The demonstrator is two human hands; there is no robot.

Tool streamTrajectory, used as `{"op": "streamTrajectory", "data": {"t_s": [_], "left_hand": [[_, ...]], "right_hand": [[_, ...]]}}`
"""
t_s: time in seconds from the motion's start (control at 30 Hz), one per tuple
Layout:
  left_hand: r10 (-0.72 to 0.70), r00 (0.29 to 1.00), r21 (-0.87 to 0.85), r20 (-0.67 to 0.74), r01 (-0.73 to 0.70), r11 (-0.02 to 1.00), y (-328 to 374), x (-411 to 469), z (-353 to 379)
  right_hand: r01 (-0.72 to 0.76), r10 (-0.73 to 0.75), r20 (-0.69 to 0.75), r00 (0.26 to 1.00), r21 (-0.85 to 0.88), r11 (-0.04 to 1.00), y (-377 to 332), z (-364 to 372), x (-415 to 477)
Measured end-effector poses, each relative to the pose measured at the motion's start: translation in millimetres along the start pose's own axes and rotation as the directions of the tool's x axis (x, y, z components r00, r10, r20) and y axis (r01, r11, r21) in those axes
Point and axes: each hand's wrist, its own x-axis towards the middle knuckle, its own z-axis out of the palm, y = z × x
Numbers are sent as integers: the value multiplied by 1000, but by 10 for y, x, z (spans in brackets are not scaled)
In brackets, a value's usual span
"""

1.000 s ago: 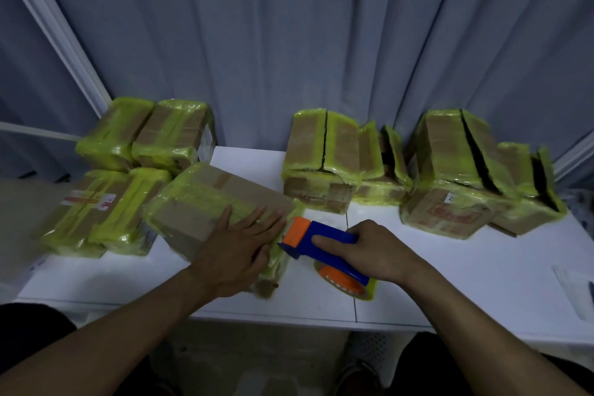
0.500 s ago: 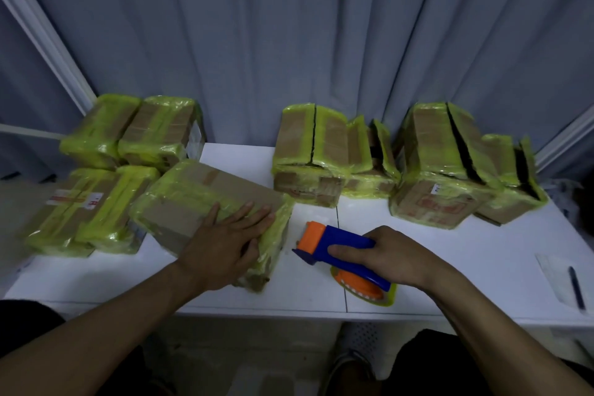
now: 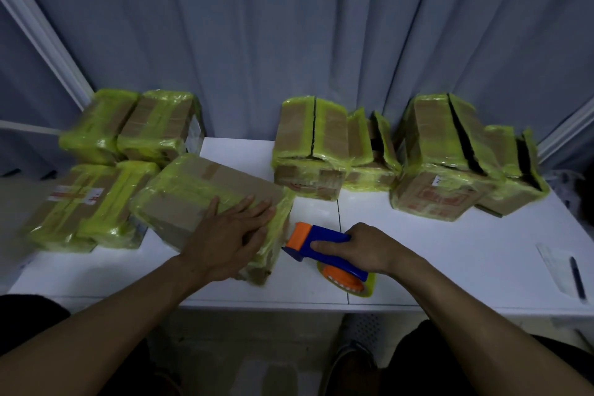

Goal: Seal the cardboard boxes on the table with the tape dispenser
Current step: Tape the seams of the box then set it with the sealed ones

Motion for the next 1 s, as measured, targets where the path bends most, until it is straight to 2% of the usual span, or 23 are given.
{"op": "streamTrajectory", "data": {"t_s": [0.37, 0.6, 0.73, 0.9, 1.0], "left_hand": [[-13, 1000, 46, 12, 13, 999, 15, 13, 23], [-32, 999, 18, 13, 32, 999, 74, 30, 12], [-100, 995, 26, 25, 100, 995, 154, 67, -43], [-218, 976, 85, -9, 218, 972, 334, 118, -51], [-293, 953, 39, -70, 297, 954, 477, 138, -51]], "right_hand": [[48, -51, -27, 998, -91, 995, -165, 46, 250], [44, -84, -147, 986, -260, 965, -283, 62, 198], [6, -133, -260, 956, -438, 899, -330, 160, 113], [-62, -161, -340, 926, -560, 826, -309, 187, -14], [-110, -111, -365, 924, -532, 840, -225, 140, -62]]}}
